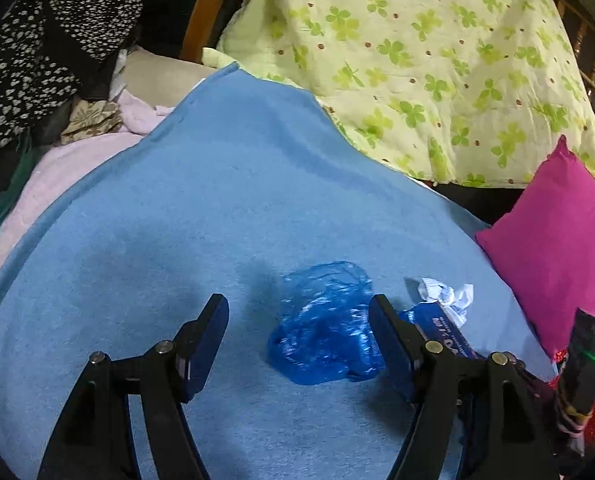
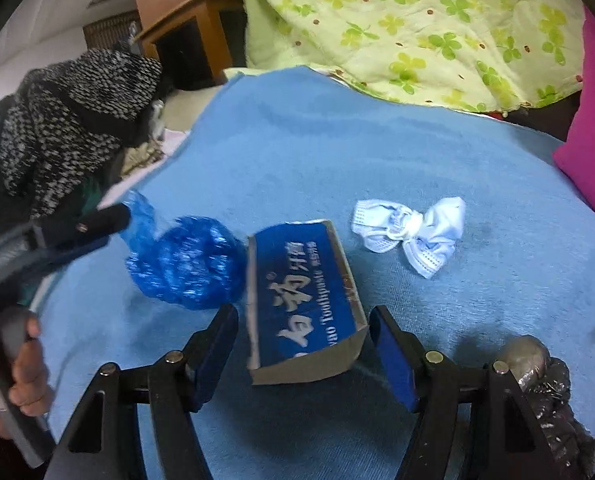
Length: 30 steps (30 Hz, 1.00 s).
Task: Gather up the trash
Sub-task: 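Grasp the blue plastic bag with the left tool while the right tool grasps the blue toothpaste box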
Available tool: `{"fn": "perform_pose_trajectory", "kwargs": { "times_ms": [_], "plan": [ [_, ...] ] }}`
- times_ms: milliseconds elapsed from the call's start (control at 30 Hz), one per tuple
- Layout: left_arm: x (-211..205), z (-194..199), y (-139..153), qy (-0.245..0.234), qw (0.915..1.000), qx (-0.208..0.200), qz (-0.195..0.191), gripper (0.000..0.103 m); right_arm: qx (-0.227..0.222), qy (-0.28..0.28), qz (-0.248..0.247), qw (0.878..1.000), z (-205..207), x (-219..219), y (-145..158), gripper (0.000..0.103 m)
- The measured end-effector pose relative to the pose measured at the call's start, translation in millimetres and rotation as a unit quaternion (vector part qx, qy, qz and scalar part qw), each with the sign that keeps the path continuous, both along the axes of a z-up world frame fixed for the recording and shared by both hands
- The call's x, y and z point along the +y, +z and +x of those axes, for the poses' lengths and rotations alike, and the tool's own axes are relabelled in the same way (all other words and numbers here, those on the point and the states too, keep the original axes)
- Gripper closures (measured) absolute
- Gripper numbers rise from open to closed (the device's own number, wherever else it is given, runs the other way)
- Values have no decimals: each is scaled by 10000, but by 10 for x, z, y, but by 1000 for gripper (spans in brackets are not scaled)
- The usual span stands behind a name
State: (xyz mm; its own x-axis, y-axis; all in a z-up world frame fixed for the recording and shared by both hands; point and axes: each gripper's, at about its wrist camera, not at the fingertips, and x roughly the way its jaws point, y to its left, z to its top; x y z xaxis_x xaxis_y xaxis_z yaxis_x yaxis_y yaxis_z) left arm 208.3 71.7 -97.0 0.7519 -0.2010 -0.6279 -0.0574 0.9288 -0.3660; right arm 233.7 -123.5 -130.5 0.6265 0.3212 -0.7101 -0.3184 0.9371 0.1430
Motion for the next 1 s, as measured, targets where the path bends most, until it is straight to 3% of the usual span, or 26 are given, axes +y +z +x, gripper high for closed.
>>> {"fn": "perform_pose_trajectory", "kwargs": {
  "times_ms": [33, 100, 367, 567, 633, 733, 867, 1000],
  "plan": [
    [-15, 9, -5, -28, 10000, -3, -28, 30, 32, -4, 35, 10000, 12, -20, -10, 32],
    [-68, 47, -27, -113, 9999, 8, -117, 30, 77, -10, 145, 9999, 13, -76, -11, 44],
    [-335, 169, -110, -338, 9992, 152, -180, 30, -230, -255, 85, 9994, -197, -338, 202, 45],
    [-513, 205, -210, -390, 9985, 326, 218, 30, -489, -586, 367, 9964, -393, -614, 429, 45],
    [-533, 188, -225, -405, 9982, 330, 299, 49, -547, -647, 417, 9955, -437, -667, 477, 45],
    [-588, 148, -219, -457, 9976, 313, 423, 63, -603, -724, 491, 9943, -523, -718, 532, 45],
    [-685, 55, -173, -482, 9959, 258, 719, 72, -691, -788, 540, 9930, -637, -762, 593, 45],
    [-713, -49, -108, -492, 9960, 226, 717, 76, -831, -852, 563, 9913, -767, -821, 665, 45]
  ]
}}
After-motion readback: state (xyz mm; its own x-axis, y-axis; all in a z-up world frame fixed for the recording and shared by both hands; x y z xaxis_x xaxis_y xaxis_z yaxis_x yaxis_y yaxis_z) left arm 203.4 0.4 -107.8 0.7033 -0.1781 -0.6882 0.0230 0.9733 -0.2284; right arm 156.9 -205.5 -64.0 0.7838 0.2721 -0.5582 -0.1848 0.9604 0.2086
